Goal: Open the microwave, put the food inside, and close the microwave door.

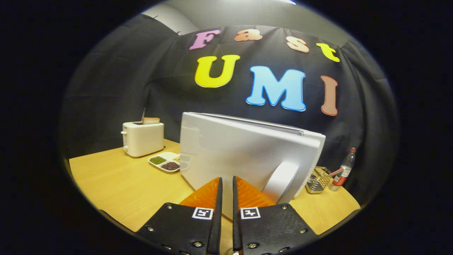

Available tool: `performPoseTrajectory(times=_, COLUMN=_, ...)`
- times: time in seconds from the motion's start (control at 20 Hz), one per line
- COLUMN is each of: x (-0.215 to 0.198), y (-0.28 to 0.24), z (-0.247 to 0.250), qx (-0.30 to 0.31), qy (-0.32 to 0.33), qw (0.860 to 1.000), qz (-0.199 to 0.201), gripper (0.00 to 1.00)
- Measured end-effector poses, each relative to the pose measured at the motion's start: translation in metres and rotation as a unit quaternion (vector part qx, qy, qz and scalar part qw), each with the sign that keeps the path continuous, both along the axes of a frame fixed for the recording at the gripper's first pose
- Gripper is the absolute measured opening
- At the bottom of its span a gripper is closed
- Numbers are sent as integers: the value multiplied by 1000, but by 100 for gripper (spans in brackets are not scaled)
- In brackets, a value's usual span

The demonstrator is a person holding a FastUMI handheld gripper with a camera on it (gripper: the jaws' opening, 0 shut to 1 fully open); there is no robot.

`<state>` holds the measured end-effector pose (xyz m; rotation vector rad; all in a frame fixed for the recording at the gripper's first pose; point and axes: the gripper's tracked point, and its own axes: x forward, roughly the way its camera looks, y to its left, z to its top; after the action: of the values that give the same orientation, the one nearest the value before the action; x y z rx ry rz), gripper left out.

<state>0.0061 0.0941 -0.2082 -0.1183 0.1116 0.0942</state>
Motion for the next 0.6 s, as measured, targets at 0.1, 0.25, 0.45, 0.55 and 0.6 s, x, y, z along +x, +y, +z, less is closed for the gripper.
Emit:
performPoseTrajectory(times=0.1, x=14, y=-14, z=-1, qx=25, qy=8, qw=999, qz=-22, gripper=14)
performPoseTrajectory(times=0.25, x=42, y=-24, z=-1, qx=36, qy=12, qw=999, qz=-39, gripper=14)
performPoseTrajectory(times=0.45, x=74, y=-36, z=1, qx=36, qy=5, qw=997, qz=-68, gripper=14)
performPoseTrajectory(times=0.55, x=89, y=-42, z=-2, qx=34, qy=8, qw=996, qz=-85, gripper=14)
performPoseTrajectory(times=0.6, x=97, y=-45, z=-3, qx=34, qy=8, qw=995, qz=-91, gripper=14)
